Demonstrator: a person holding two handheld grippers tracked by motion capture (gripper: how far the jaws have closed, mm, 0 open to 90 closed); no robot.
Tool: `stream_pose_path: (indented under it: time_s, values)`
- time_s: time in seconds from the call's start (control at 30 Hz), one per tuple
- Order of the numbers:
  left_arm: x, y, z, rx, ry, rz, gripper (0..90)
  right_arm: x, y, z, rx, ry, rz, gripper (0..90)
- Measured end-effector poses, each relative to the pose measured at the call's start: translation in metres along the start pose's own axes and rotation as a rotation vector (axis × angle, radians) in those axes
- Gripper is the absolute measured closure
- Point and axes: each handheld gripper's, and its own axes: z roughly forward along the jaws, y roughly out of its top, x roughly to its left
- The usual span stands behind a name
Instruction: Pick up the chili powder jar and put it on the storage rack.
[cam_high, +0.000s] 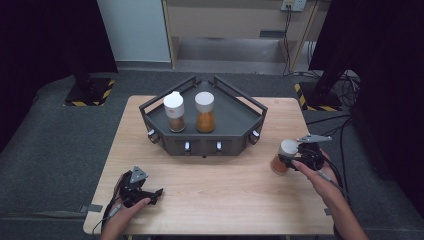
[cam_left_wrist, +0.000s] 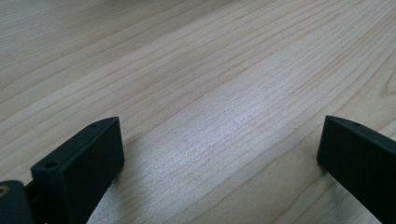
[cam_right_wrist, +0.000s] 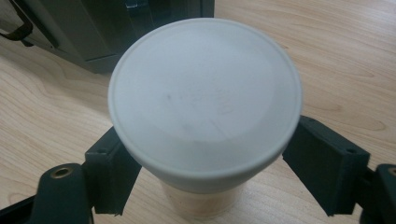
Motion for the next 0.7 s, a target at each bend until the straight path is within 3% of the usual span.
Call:
stream_pose_path:
  time_s: [0.3, 0.7]
  values:
    - [0.0, 0.0, 0.0, 0.0, 0.0, 0.0, 0.0, 0.005, 0.0, 0.0, -0.028, 0.007, -0.003, 33.5]
    - [0.0, 0.0, 0.0, 0.0, 0.0, 0.0, 0.0, 0.013, 0.007, -0.009, -0.039, -0.009, -0.014, 34.0]
